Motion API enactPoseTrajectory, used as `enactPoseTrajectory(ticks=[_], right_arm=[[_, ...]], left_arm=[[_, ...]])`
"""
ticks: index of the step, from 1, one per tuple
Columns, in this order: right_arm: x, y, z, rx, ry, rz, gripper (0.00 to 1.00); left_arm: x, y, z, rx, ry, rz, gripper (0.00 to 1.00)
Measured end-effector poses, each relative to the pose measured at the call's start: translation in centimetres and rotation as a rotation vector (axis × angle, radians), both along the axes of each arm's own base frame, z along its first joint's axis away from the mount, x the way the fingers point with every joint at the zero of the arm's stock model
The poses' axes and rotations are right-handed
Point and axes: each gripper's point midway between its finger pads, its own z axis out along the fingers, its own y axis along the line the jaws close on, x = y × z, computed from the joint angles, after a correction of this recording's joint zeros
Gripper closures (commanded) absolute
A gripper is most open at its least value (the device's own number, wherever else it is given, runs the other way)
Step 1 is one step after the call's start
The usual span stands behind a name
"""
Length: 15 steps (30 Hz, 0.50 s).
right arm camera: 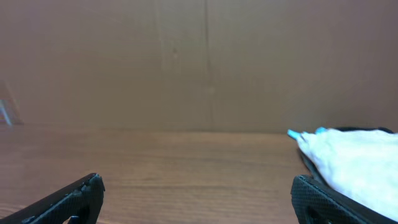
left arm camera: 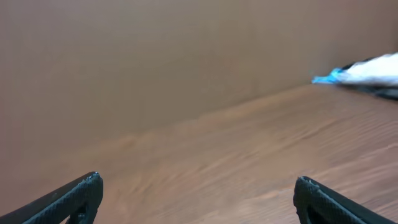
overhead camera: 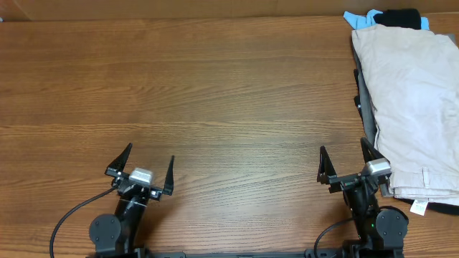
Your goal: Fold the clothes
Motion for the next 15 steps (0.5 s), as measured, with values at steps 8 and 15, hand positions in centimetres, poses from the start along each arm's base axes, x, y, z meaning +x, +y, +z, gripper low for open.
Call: enactPoseTrajectory(ticks=[8, 15], right_arm=[[-0.2, 0.4, 1.2, 0.043, -0.038, 0.029, 0.0], [-0.5, 0.3, 2.9, 0.061, -0.044, 0.029, 0.0]], left_arm=[[-0.4, -0.9, 0.3, -0.03, 0.016, -0.059, 0.0], [-0.1, -0.9, 3.0, -0.053, 0.114, -0.056, 0.0]])
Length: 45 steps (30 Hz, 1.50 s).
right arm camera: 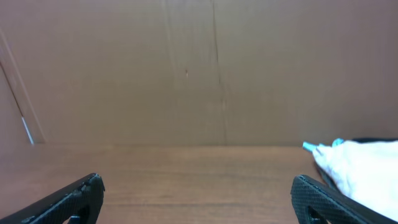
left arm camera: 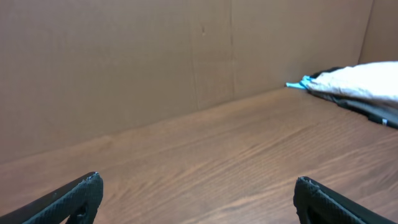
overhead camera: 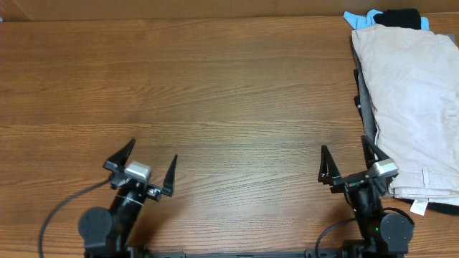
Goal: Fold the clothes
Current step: 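Reach the right gripper to the beige shorts on the stack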
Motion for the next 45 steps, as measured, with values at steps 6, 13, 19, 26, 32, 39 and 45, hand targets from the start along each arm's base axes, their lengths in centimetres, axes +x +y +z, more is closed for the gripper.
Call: enactPoseTrajectory(ticks=[6, 13, 19, 26, 32, 39, 45], right_arm=[[0.0, -0.3, 4.6, 0.003, 0.024, -0.02, 0.0], [4.2, -0.8, 8.1, 0.002, 0.218, -0.048, 0.0], [10.2, -0.9, 8.5, -0.038, 0.475, -0.05, 0.0], [18.6, -1.0, 5.7, -0.098, 0.673, -0.044, 0.0], [21.9, -2.7, -0.2, -0.094, 0.793, -0.088, 0.0], [22.1, -13.7, -2.2, 0.03, 0.833, -0.314, 0.0], [18.8, -26.6, -1.7, 0.145, 0.772, -0.565, 0.0]], left_arm=[[1.8, 0.2, 2.8, -0.019, 0.152, 0.0, 0.0], [5.1, 0.7, 4.8, -0.047, 0.401, 0.005, 0.0], [8.2, 1.2, 5.6, -0.064, 0.602, 0.009, 0.0], [11.5, 1.6, 2.6, -0.075, 0.716, 0.008, 0.0], [13.6, 1.7, -2.2, -0.095, 0.849, -0.004, 0.0], [15.1, 1.3, -5.7, -0.121, 0.922, -0.035, 0.02], [15.6, 1.1, -5.4, -0.12, 0.897, -0.045, 0.02]])
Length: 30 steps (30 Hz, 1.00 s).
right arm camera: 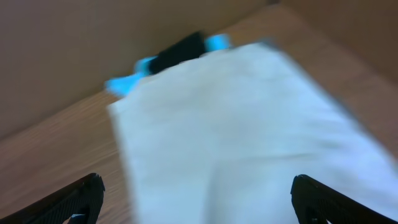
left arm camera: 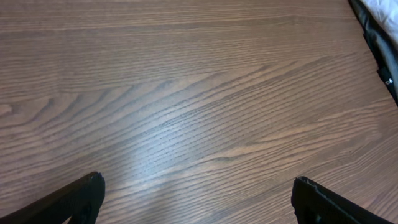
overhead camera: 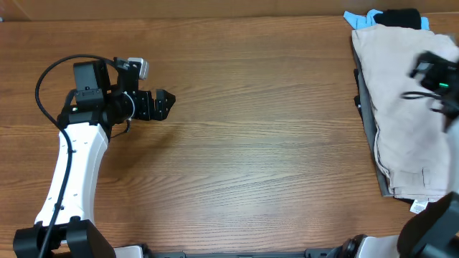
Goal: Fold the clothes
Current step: 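Reach the right gripper to the beige shorts on the stack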
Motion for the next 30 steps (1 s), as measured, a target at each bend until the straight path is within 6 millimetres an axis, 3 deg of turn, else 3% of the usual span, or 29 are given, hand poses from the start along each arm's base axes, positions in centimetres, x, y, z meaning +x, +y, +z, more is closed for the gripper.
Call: enactPoseTrajectory(ticks=[3, 6, 11, 16, 22, 25, 28, 30], right_arm=[[-1.6, -4.5, -2.1, 0.031, 0.014, -0.069, 0.0], [-2.1, -6.8, -5.3, 0.088, 0.033, -0.071, 0.0], [-1.9, -8.5, -10.2, 0.18, 0.034, -0.025, 0.01], [-1.7, -9.4, -11.7, 0.188, 0.01, -0.005, 0.08], [-1.1, -9.4, -12.0, 0.182, -0.005, 0.019, 0.29], [-1.0, -9.3, -13.2, 0.19, 0.016, 0.029, 0.53], [-1.2, -9.1, -14.5, 0.209, 0.044, 0.021, 0.62], [-1.3, -9.3, -14.8, 0.201, 0.053, 0.019, 0.79]], left_arm=[[0.1, -0.5, 0.1, 0.001, -0.008, -0.013, 0.02], [0.1, -1.2, 0.1, 0.002, -0.011, -0.03, 0.02], [0.0, -1.8, 0.0, 0.018, -0.01, -0.043, 0.02], [-0.2, -1.8, -0.4, 0.052, 0.005, -0.035, 0.02], [-0.1, -1.4, -0.7, 0.077, 0.012, -0.019, 0.02], [-0.1, -1.3, -0.7, 0.081, 0.012, -0.016, 0.02], [-0.1, -1.2, -0.7, 0.084, 0.011, -0.013, 0.03], [0.1, -1.2, -0.6, 0.087, 0.004, -0.012, 0.09]])
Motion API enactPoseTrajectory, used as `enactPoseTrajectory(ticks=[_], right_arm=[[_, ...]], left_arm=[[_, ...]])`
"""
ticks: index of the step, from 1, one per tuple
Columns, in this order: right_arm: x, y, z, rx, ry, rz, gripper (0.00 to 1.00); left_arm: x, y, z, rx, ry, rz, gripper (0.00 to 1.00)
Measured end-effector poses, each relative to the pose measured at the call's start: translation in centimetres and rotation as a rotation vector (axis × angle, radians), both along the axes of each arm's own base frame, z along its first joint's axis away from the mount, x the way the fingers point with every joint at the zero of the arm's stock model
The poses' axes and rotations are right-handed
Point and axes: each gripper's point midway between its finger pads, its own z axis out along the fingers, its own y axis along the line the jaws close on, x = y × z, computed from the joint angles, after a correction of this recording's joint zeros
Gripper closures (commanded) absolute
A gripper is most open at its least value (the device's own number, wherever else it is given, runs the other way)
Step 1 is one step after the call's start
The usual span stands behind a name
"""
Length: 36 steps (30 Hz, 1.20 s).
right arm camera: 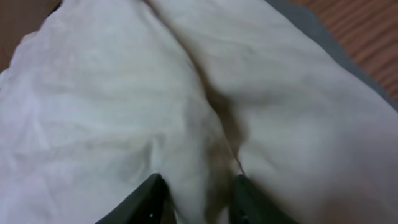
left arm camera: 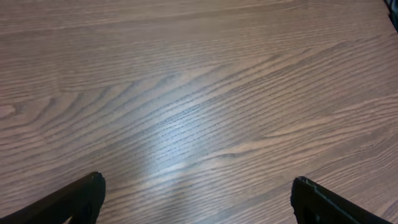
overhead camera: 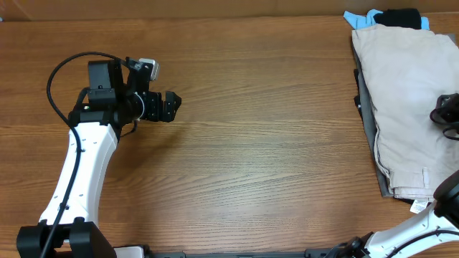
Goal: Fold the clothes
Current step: 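Reach the right gripper to the beige shorts on the stack, then grasp the beige shorts with the right gripper and drop them mid-table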
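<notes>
A stack of clothes lies at the table's right edge, with beige trousers on top. Beneath them is a grey garment, and blue and black pieces sit at the far end. My right gripper is down on the trousers. Its fingers stand close together, and my right gripper is shut on a raised fold of the beige cloth. My left gripper hovers open over bare wood at the far left, and nothing lies in my left gripper.
The wooden table stretches bare between the two arms. A brown cardboard wall runs along its far edge. The left arm's cable loops above its wrist. Grey cloth shows beyond the trousers.
My right gripper was wide open above the far part of the pile; now it is lower, mid-pile, with its fingers shut on a beige fold. My left gripper moved slightly right, still open.
Both grippers stood open near the table's front edge, pointing at the back wall, and had hardly shifted half a second later. Then the left arm was out over the far left of the table, the right over the clothes. Now the right pinches the trousers.
</notes>
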Motion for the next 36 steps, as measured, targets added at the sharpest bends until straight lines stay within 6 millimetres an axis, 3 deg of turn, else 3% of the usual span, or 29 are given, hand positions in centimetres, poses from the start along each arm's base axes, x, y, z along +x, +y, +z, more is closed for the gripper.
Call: enactPoseTrajectory(ticks=[1, 3, 6, 11, 14, 18, 20, 21, 22, 25, 28, 29, 30, 31, 36], right_arm=[[0.0, 0.0, 0.0, 0.004, 0.001, -0.005, 0.87], [0.0, -0.1, 0.0, -0.001, 0.003, -0.008, 0.91], [-0.1, 0.0, -0.1, 0.016, 0.007, -0.018, 0.95], [0.0, 0.9, 0.6, 0.081, -0.006, -0.016, 0.96], [0.3, 2.3, 2.6, 0.13, -0.03, 0.001, 0.96], [2.0, 6.7, 7.8, 0.167, -0.087, 0.093, 0.96], [2.9, 10.3, 11.0, 0.166, -0.118, 0.171, 0.96], [3.6, 13.7, 13.2, 0.162, -0.139, 0.242, 0.96], [3.8, 15.0, 14.1, 0.161, -0.149, 0.271, 0.96], [4.6, 23.1, 16.7, 0.172, -0.159, 0.438, 0.96], [4.8, 31.1, 16.8, 0.204, -0.127, 0.6, 0.96], [4.8, 33.4, 16.5, 0.211, -0.111, 0.639, 0.96], [4.7, 36.9, 16.0, 0.213, -0.088, 0.701, 0.96], [4.6, 38.3, 15.9, 0.216, -0.082, 0.726, 0.96], [3.1, 50.7, 15.9, 0.159, -0.093, 0.915, 0.96]], left_arm=[[0.1, 0.0, 0.1, -0.001, -0.004, 0.002, 0.17], [0.3, 0.0, 0.2, -0.004, -0.012, 0.007, 0.3], [0.8, 0.1, 0.5, -0.004, -0.034, 0.015, 0.58], [1.9, 0.2, 1.5, -0.015, -0.089, 0.035, 0.96], [2.3, 0.3, 1.9, -0.023, -0.101, 0.051, 0.96], [2.9, 1.2, 2.5, -0.019, -0.106, 0.126, 0.96], [3.3, 1.6, 3.2, -0.015, -0.118, 0.158, 0.9], [3.7, 2.0, 3.7, -0.016, -0.128, 0.178, 0.83], [3.7, 2.1, 3.9, -0.016, -0.133, 0.18, 0.83], [4.1, 2.9, 4.5, -0.015, -0.148, 0.213, 0.87], [4.2, 3.9, 4.5, -0.011, -0.148, 0.24, 0.83], [4.2, 4.2, 4.5, -0.01, -0.149, 0.248, 0.79], [4.3, 4.5, 4.5, -0.01, -0.152, 0.255, 0.73], [4.3, 4.8, 4.6, -0.01, -0.154, 0.264, 0.65], [4.7, 6.6, 5.0, -0.013, -0.174, 0.314, 0.47]])
